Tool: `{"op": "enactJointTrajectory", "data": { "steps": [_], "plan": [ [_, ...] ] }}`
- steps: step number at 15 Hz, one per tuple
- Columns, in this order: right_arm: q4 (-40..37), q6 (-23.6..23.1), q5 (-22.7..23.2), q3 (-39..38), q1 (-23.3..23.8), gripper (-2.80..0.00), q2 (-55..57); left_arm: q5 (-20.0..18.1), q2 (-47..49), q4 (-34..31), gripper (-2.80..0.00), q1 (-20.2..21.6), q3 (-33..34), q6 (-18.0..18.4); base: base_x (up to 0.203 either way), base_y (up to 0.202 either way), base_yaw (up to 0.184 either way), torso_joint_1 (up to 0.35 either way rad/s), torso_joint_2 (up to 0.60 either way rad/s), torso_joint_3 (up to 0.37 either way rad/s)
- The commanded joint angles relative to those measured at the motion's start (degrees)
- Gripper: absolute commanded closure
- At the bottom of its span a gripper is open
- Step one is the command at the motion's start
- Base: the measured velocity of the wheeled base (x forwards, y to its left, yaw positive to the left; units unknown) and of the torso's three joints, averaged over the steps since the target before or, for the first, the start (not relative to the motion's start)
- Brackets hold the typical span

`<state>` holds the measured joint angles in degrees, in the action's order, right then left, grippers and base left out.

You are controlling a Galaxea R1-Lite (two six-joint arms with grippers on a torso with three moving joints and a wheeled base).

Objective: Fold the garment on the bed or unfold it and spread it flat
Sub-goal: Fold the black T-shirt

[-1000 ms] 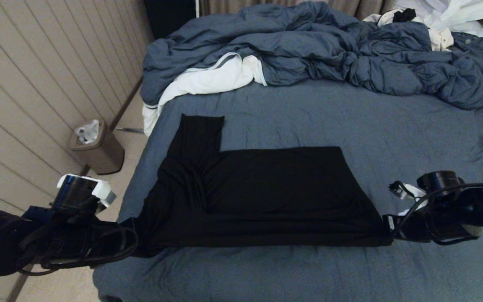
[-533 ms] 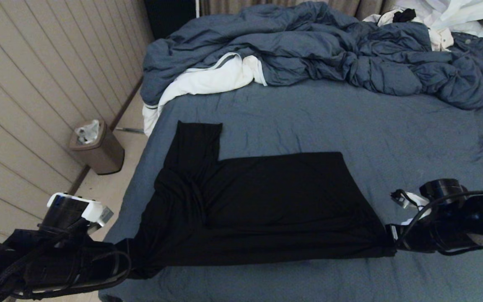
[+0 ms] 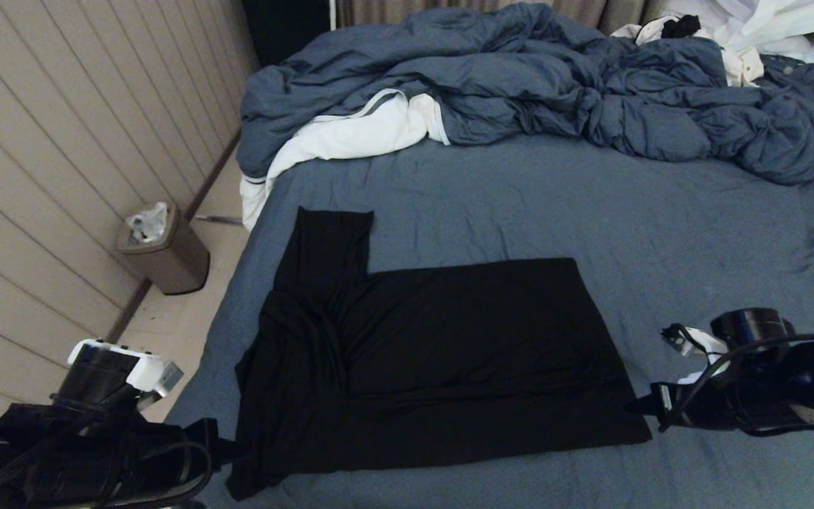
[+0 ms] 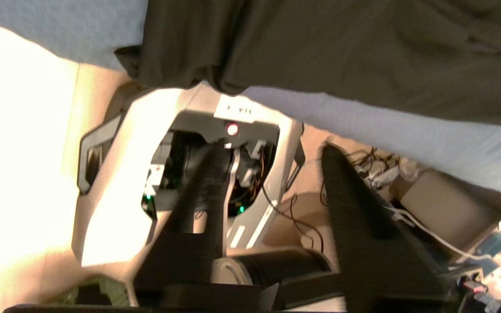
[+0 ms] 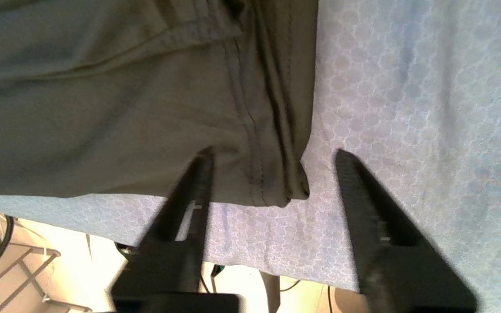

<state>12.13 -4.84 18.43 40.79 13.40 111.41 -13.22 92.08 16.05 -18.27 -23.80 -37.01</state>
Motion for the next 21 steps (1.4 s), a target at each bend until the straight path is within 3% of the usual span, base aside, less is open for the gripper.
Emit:
{"op": "enactJointTrajectory", "data": {
  "steps": [1,3,6,7,8,11,14,17,21],
  "plan": [
    [0.2,0.1,0.5,-0.1,0.7,-2.8,-0.9,0.5,-3.1,0.6,-2.8,0.3,0.2,-0.3,0.0,0.0,0.0,0.0,0.0,0.0],
    [0.0,0.8,1.1,0.8,0.9,-2.8,-3.2,1.5,-7.3,0.4,-2.8,1.6,-1.5,0.1,0.0,0.0,0.0,0.0,0.0,0.0],
    [-0.3,4.1,1.3,5.9,0.8,-2.8,-7.6,2.6,-8.8,-2.5,-2.8,5.4,-9.3,1.8,0.0,0.0,0.0,0.0,0.0,0.0],
    [-0.5,5.6,1.2,8.3,0.7,-0.89,-8.5,2.6,-8.7,-4.2,-2.8,6.3,-12.7,2.0,0.0,0.0,0.0,0.0,0.0,0.0],
    [-0.8,6.7,1.1,10.9,0.7,0.0,-9.2,2.6,-8.5,-6.3,0.0,6.7,-16.6,2.2,0.0,0.0,0.0,0.0,0.0,0.0],
    [-2.7,11.3,1.0,20.2,-0.1,0.0,-8.9,2.6,-2.9,-11.0,0.0,7.2,-28.7,2.4,0.0,0.0,0.0,0.0,0.0,0.0],
    [-3.6,19.8,0.8,28.9,-3.1,0.0,-6.4,2.7,6.6,-11.8,0.0,7.3,-40.1,2.5,0.0,0.0,0.0,0.0,0.0,0.0],
    [-3.8,25.1,0.7,35.8,-5.1,0.0,-2.2,2.9,15.7,-12.0,0.0,7.2,-50.8,2.4,0.0,0.0,0.0,0.0,0.0,0.0],
    [-3.6,26.0,-0.5,42.3,-8.9,0.0,2.5,2.9,29.3,-11.9,0.0,6.7,-65.5,2.4,0.0,0.0,0.0,0.0,0.0,0.0]
  ]
}}
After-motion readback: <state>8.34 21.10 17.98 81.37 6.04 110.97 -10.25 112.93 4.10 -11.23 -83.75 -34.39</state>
